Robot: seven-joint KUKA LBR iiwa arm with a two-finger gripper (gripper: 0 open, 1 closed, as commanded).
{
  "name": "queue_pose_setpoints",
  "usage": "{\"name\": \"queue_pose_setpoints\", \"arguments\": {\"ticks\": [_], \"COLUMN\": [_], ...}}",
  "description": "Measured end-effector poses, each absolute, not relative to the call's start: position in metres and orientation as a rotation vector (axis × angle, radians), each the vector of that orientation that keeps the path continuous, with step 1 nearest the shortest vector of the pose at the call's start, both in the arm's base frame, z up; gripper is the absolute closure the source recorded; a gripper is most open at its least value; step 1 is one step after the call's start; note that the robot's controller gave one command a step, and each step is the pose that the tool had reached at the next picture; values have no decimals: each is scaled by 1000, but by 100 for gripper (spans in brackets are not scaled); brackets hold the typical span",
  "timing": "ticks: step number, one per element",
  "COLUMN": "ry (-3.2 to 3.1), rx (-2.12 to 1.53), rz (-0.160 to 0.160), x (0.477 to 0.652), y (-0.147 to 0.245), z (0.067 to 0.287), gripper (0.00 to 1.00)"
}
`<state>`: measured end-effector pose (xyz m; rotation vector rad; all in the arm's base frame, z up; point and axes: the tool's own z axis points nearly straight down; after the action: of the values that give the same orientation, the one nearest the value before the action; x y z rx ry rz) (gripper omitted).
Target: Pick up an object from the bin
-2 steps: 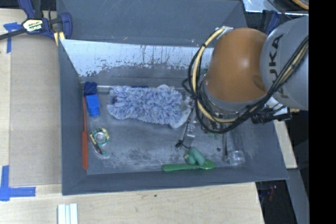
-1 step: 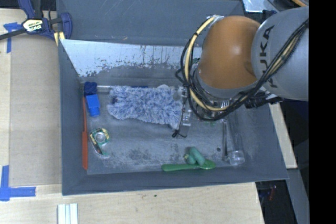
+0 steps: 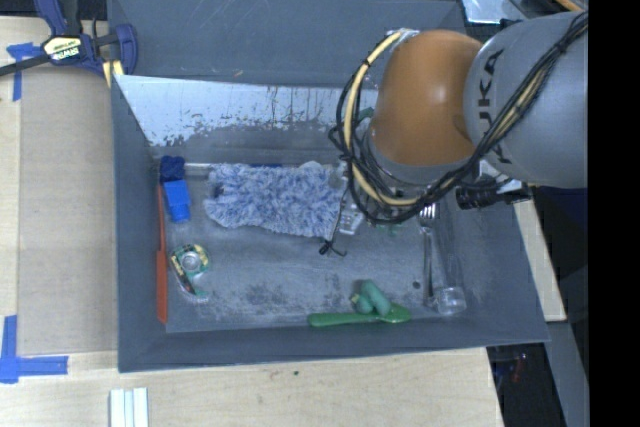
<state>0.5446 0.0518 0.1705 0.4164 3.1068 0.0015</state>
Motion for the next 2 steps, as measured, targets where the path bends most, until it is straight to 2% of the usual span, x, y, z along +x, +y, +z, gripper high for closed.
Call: {"name": "queue_pose_setpoints", "arguments": {"ticks": [1,2], "ry": [3099,3097], "rx": [443,455], "rz": [3,3], "x": [552,552], "y": [76,81], "z": [121,116], "gripper": [0,0]}}
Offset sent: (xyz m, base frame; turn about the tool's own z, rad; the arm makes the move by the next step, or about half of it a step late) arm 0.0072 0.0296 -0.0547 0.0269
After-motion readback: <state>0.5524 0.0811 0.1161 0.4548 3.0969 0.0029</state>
